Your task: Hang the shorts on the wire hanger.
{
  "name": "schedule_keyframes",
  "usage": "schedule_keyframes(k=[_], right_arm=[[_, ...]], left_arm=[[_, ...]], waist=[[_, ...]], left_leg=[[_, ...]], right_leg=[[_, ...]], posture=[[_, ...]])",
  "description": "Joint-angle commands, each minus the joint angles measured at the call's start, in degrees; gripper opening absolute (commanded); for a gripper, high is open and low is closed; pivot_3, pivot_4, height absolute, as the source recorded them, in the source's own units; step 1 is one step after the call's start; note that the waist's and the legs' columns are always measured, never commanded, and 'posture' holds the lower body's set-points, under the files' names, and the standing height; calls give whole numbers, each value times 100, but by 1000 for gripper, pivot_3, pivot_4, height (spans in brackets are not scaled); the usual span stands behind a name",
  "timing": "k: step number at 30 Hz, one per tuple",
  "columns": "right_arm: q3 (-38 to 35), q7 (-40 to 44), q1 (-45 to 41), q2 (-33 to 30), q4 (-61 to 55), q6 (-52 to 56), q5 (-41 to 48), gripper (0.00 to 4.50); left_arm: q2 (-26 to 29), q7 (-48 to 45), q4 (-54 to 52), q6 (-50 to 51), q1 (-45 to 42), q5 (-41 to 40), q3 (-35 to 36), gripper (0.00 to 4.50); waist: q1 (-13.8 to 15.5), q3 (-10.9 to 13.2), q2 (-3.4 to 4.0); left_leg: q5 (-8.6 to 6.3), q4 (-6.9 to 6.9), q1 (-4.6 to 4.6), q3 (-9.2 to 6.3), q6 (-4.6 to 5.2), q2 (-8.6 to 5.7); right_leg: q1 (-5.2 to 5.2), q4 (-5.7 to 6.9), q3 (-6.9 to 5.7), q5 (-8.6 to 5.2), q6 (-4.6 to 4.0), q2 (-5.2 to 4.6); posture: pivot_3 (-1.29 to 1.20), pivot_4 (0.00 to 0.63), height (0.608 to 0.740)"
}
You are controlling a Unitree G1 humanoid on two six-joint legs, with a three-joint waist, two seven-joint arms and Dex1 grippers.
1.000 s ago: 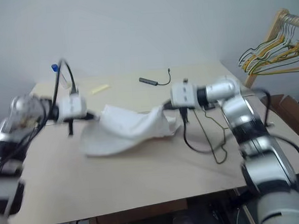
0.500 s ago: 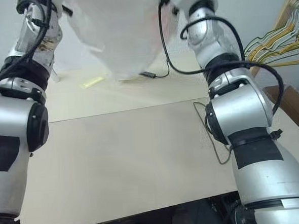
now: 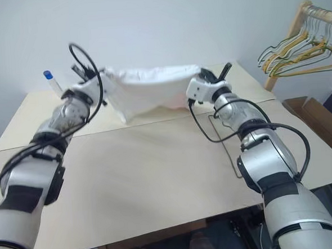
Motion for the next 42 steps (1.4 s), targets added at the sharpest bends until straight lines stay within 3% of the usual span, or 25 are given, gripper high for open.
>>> schedule_keyframes(k=[1,5,8,11,16,18,28,33,36,39,42], right_arm=[[185,405,281,-239,-320,-756,-164,0],[586,664,747,-598,-550,-1505,-551,0],[766,750,955,-810,-737,-1898,-754,0],[884,911,1170,-1023,-982,-2317,-881,0],[873,1219,1546,-1340,-1488,-2760,-896,0],[824,1381,1745,-1483,-1773,-2893,-841,0],[244,2472,3365,-2272,-3971,-2882,262,0],[-111,3037,4529,-2738,-5485,-2454,954,0],[-290,3311,5098,-2912,-6170,-2170,1233,0],[-407,3586,5560,-3034,-6619,-1919,1420,0],[-552,3907,5887,-3119,-6999,-1603,1866,769]], left_arm=[[406,-1477,-891,-287,735,-674,242,31],[1260,-3831,-2850,175,2254,-1617,211,31],[1871,-4918,-4154,776,3022,-2066,264,31],[2384,-5634,-5031,1339,3438,-2278,346,31],[3033,-6588,-6039,1892,3885,-2594,394,31],[3279,-6947,-6425,2047,4090,-2736,419,31],[3976,-7549,-7948,2474,5323,-3383,940,31],[4400,-7863,-8917,2736,6977,-4040,1686,31],[4414,-7865,-9198,2761,7575,-4054,1980,31],[4285,-7727,-9232,2781,7624,-3917,1956,31],[4223,-7751,-9254,2976,7533,-4071,1940,629]], waist=[[-118,0,0],[-337,0,1],[-367,0,1],[-323,0,1],[-233,3,5],[-208,3,5],[-86,3,4],[-55,3,4],[35,5,3],[155,6,2],[236,6,1]], left_leg=[[0,0,-3,-1,0,0],[0,0,-3,-1,0,5],[-1,1,1,-2,4,10],[0,2,38,-7,4,13],[-43,-11,204,-13,61,27],[-48,-11,212,-13,66,30],[-57,-9,201,-1,79,40],[-67,-8,207,15,84,66],[-72,-7,219,24,83,78],[-77,-7,254,30,76,85],[-82,-7,281,36,74,90]], right_leg=[[-1,-3,0,0,0,0],[3,-15,5,0,0,0],[8,-18,9,0,0,6],[44,-23,9,0,0,13],[233,-98,2,-8,4,33],[245,-107,2,-9,4,34],[237,-112,12,-14,4,33],[246,-112,18,-20,-1,40],[264,-116,19,-22,-2,46],[297,-123,16,-29,-4,51],[319,-128,15,-57,34,56]], posture=[[-70,0,740],[-62,0,740],[-59,0,740],[-55,0,740],[-62,0,740],[-65,0,740],[-86,0,740],[-95,0,740],[-98,0,740],[-103,0,740],[-110,0,740]])
